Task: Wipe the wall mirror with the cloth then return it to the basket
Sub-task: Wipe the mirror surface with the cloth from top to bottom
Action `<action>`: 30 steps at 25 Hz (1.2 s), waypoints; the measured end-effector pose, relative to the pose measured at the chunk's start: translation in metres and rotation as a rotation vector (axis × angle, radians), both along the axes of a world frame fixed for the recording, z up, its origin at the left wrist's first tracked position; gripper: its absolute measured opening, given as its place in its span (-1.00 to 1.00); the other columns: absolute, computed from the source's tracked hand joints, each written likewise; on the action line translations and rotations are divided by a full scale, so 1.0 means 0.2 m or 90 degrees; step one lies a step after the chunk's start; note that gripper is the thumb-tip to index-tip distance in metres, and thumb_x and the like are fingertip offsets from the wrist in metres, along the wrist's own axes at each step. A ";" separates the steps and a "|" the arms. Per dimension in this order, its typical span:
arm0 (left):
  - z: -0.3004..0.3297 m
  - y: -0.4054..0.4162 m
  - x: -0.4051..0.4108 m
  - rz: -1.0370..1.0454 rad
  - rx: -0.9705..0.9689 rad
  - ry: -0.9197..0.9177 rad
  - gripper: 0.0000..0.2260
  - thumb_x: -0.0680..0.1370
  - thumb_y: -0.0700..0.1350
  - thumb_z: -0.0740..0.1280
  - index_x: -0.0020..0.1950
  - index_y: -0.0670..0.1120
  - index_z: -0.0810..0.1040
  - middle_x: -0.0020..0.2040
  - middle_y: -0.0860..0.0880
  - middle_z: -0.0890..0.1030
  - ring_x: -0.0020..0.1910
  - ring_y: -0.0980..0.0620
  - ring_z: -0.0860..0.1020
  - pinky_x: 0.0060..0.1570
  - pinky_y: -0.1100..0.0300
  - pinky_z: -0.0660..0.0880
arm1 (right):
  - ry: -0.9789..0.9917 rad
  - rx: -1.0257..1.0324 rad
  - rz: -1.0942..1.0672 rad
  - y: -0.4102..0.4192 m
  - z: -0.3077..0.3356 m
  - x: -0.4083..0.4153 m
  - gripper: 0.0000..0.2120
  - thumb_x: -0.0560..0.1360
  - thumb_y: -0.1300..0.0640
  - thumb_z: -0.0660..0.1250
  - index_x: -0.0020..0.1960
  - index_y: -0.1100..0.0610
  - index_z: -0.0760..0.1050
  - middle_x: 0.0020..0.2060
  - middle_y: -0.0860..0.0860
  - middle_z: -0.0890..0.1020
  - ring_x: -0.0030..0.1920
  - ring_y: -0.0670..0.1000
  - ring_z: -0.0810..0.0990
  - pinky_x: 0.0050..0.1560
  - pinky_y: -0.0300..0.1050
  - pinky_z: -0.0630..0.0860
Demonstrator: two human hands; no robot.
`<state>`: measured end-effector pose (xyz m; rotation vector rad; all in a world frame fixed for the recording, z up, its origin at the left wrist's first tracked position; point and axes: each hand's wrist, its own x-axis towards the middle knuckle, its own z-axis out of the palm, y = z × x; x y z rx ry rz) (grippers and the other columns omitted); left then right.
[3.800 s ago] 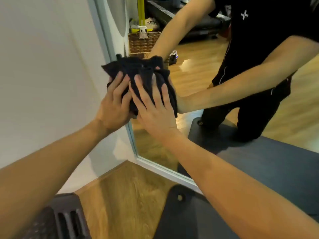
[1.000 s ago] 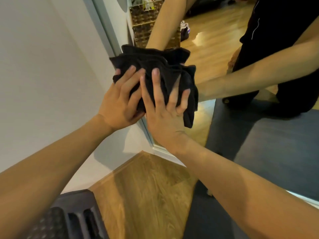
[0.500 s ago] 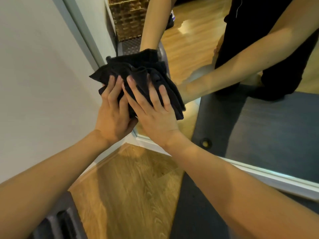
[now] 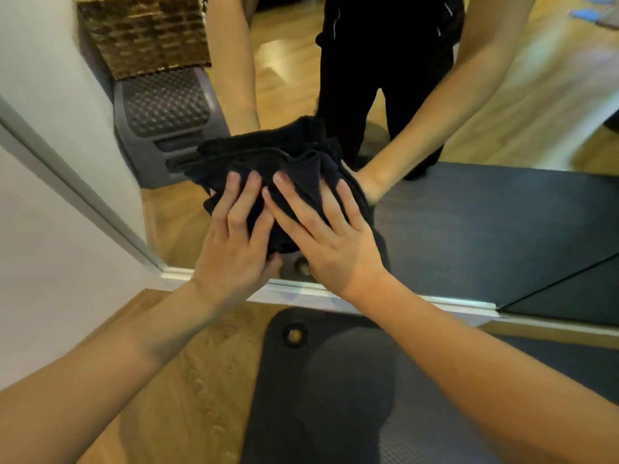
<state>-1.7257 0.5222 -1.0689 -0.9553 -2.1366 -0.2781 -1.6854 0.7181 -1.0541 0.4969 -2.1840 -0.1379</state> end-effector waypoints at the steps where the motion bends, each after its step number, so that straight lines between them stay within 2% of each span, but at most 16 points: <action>1: 0.00 0.10 0.03 -0.010 0.001 0.003 -0.41 0.56 -0.08 0.39 0.50 -0.31 0.30 0.52 -0.33 0.16 0.54 -0.43 0.11 0.48 -0.37 0.26 | -0.010 0.006 -0.005 0.11 0.00 0.04 -0.45 0.69 0.21 0.18 0.65 0.01 0.19 0.62 -0.02 0.18 0.59 0.18 0.20 0.64 0.15 0.07; 3: 0.00 0.31 0.08 -0.021 -0.007 0.019 -0.35 0.51 -0.11 0.43 0.52 -0.27 0.27 0.53 -0.32 0.18 0.54 -0.41 0.14 0.35 -0.44 0.37 | -0.021 0.024 -0.026 0.33 0.00 0.13 -0.43 0.68 0.23 0.17 0.65 0.02 0.13 0.60 0.01 0.16 0.59 0.22 0.17 0.65 0.17 0.01; 5: 0.02 0.54 0.14 -0.040 -0.026 0.040 -0.31 0.48 -0.15 0.40 0.55 -0.24 0.22 0.54 -0.30 0.18 0.54 -0.37 0.15 0.36 -0.44 0.37 | -0.006 0.026 -0.060 0.56 0.00 0.22 -0.40 0.67 0.23 0.19 0.66 0.03 0.11 0.59 0.04 0.18 0.58 0.25 0.17 0.66 0.18 -0.02; 8: 0.06 0.93 0.25 -0.080 -0.031 0.063 -0.36 0.46 -0.19 0.34 0.53 -0.23 0.25 0.54 -0.27 0.17 0.54 -0.34 0.15 0.52 -0.39 0.16 | 0.040 0.028 -0.123 0.92 0.00 0.36 -0.33 0.64 0.24 0.26 0.67 0.05 0.09 0.59 0.09 0.20 0.56 0.28 0.23 0.66 0.18 0.00; 10: 0.09 1.16 0.31 -0.096 -0.024 0.073 -0.37 0.45 -0.21 0.33 0.52 -0.22 0.27 0.54 -0.24 0.16 0.54 -0.30 0.14 0.58 -0.32 0.02 | 0.059 0.034 -0.141 1.14 0.01 0.44 -0.30 0.64 0.23 0.28 0.69 0.06 0.05 0.60 0.11 0.15 0.57 0.29 0.21 0.65 0.19 0.04; 14: 0.13 1.56 0.40 -0.126 -0.021 0.116 -0.40 0.51 -0.21 0.23 0.56 -0.21 0.23 0.56 -0.21 0.15 0.54 -0.26 0.15 0.59 -0.27 -0.08 | 0.080 0.024 -0.170 1.52 0.03 0.58 -0.27 0.65 0.21 0.30 0.70 0.09 0.01 0.57 0.16 0.15 0.57 0.29 0.14 0.62 0.26 0.14; 17: 0.09 1.70 0.40 -0.149 -0.015 0.156 -0.41 0.51 -0.19 0.20 0.56 -0.21 0.23 0.54 -0.19 0.18 0.54 -0.24 0.16 0.61 -0.24 -0.15 | 0.079 -0.017 -0.177 1.62 -0.03 0.59 -0.21 0.62 0.22 0.33 0.70 0.09 -0.03 0.54 0.22 0.17 0.53 0.40 0.29 0.55 0.38 0.25; 21: -0.06 1.73 0.35 -0.181 -0.022 0.184 -0.38 0.52 -0.15 0.21 0.58 -0.21 0.20 0.56 -0.16 0.19 0.57 -0.16 0.09 0.62 -0.21 -0.15 | 0.024 -0.069 -0.165 1.63 -0.22 0.60 -0.24 0.65 0.15 0.26 0.70 0.10 -0.10 0.55 0.22 0.05 0.39 0.55 0.42 0.42 0.51 0.33; 23: -0.18 1.73 0.36 -0.182 -0.059 0.184 -0.35 0.55 -0.13 0.22 0.61 -0.21 0.13 0.59 -0.16 0.11 0.57 -0.16 0.13 0.62 -0.21 -0.14 | -0.010 -0.073 -0.167 1.62 -0.36 0.63 -0.27 0.68 0.09 0.22 0.70 0.12 -0.12 0.55 0.23 0.03 0.35 0.57 0.43 0.36 0.52 0.37; 25: -0.31 1.71 0.37 -0.162 -0.105 0.190 -0.30 0.58 -0.09 0.25 0.66 -0.22 0.05 0.60 -0.15 0.02 0.58 -0.15 0.09 0.62 -0.21 -0.13 | -0.048 -0.068 -0.168 1.63 -0.49 0.65 -0.24 0.68 0.06 0.22 0.70 0.13 -0.15 0.56 0.23 0.01 0.34 0.58 0.43 0.35 0.54 0.37; 28: -0.38 1.69 0.37 -0.150 -0.139 0.196 -0.38 0.65 -0.10 0.19 0.66 -0.22 0.05 0.61 -0.14 0.04 0.59 -0.14 0.07 0.61 -0.19 -0.10 | -0.078 -0.097 -0.166 1.60 -0.53 0.66 -0.17 0.67 0.03 0.27 0.69 0.13 -0.23 0.57 0.22 -0.05 0.46 0.55 0.31 0.37 0.57 0.31; 30: -0.36 1.65 0.36 -0.168 -0.120 0.197 -0.45 0.67 -0.12 0.20 0.63 -0.19 0.15 0.59 -0.12 0.15 0.57 -0.09 0.17 0.61 -0.13 0.03 | -0.077 -0.088 -0.174 1.54 -0.48 0.66 -0.13 0.67 0.05 0.29 0.68 0.19 -0.27 0.62 0.20 -0.15 0.64 0.37 -0.02 0.36 0.62 0.30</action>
